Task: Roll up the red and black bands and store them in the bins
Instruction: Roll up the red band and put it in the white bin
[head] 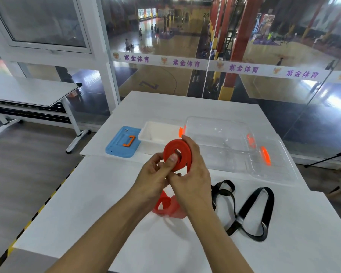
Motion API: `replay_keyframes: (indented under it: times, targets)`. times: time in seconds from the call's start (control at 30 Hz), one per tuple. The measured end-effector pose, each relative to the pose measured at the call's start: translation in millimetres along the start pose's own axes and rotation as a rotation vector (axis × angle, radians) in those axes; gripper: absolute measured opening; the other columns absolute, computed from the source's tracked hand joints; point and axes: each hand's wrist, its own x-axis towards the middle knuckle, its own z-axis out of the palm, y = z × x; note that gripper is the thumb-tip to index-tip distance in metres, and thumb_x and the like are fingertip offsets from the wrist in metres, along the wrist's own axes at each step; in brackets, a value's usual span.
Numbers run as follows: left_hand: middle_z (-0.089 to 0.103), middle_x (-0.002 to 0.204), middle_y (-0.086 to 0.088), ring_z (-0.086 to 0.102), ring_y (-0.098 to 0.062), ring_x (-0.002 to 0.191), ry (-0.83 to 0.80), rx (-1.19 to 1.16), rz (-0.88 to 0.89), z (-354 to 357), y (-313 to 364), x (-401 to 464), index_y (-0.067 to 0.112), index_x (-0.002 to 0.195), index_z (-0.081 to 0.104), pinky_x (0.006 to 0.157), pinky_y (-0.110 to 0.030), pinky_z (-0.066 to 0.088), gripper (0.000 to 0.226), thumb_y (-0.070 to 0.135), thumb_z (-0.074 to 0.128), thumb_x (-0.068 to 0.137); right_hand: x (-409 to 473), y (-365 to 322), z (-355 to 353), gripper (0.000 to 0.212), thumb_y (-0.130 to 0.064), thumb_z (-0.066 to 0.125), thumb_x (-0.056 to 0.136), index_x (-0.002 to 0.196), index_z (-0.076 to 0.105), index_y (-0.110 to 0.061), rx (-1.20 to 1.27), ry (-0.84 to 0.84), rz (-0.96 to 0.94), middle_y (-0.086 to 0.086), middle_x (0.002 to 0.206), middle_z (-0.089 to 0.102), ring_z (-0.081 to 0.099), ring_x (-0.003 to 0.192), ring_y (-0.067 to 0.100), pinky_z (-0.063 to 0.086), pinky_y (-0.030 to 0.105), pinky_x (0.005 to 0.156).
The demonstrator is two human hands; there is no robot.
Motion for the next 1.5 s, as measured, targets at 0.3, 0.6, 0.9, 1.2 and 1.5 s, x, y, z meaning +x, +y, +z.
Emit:
replay_keyframes:
  times: [0.3, 0.6, 0.9, 1.2, 1.5]
  targets:
    - [0.078, 0.108, -0.007, 0.075, -0.02, 0.102, -0.132, 0.223, -0.002, -25, 22, -3, 0.011, 0.118, 0.068, 0.084, -0.031, 0.061, 0.048, 0.033, 0.073, 0.076, 18, 10, -34, 0.081, -0.038, 0.082, 0.08, 0.144, 0.038, -0.059, -0.128, -0.423, -0.131, -0.019, 0.132, 0.062, 0.061, 0.121, 0.008, 0.052, 0.038, 0.104]
    - [0.08, 0.103, 0.001, 0.076, -0.015, 0.099, -0.302, 0.61, -0.001, -36, 53, -3, 0.02, 0.113, 0.075, 0.083, -0.027, 0.061, 0.045, 0.041, 0.076, 0.073, 21, -7, -51, 0.1, -0.046, 0.08, 0.082, 0.152, 0.012, -0.064, -0.394, -0.691, -0.2, -0.016, 0.138, 0.056, 0.054, 0.125, 0.007, 0.049, 0.035, 0.106]
    - [0.081, 0.098, -0.003, 0.078, -0.017, 0.093, -0.128, 0.335, 0.182, -14, 35, -14, 0.018, 0.107, 0.075, 0.076, -0.022, 0.059, 0.036, 0.029, 0.077, 0.073, 24, -1, -62, 0.082, -0.021, 0.09, 0.072, 0.136, 0.046, -0.05, -0.081, -0.588, -0.083, -0.014, 0.112, 0.068, 0.069, 0.102, 0.012, 0.059, 0.04, 0.093]
    - [0.081, 0.093, 0.005, 0.077, -0.011, 0.09, 0.092, 0.174, 0.326, 9, 44, -14, 0.022, 0.103, 0.075, 0.074, -0.021, 0.06, 0.033, 0.032, 0.076, 0.071, 18, -6, -48, 0.098, -0.032, 0.088, 0.078, 0.15, 0.027, -0.058, 0.125, -0.378, -0.063, -0.022, 0.134, 0.059, 0.06, 0.126, 0.006, 0.049, 0.04, 0.111]
    - [0.081, 0.094, 0.003, 0.077, -0.011, 0.092, 0.174, 0.041, 0.382, 38, 42, -27, 0.016, 0.105, 0.077, 0.08, -0.02, 0.059, 0.039, 0.037, 0.074, 0.073, 0, -20, -39, 0.087, -0.003, 0.085, 0.079, 0.147, 0.045, -0.039, 0.402, -0.139, -0.092, -0.018, 0.125, 0.065, 0.067, 0.115, 0.009, 0.055, 0.023, 0.093]
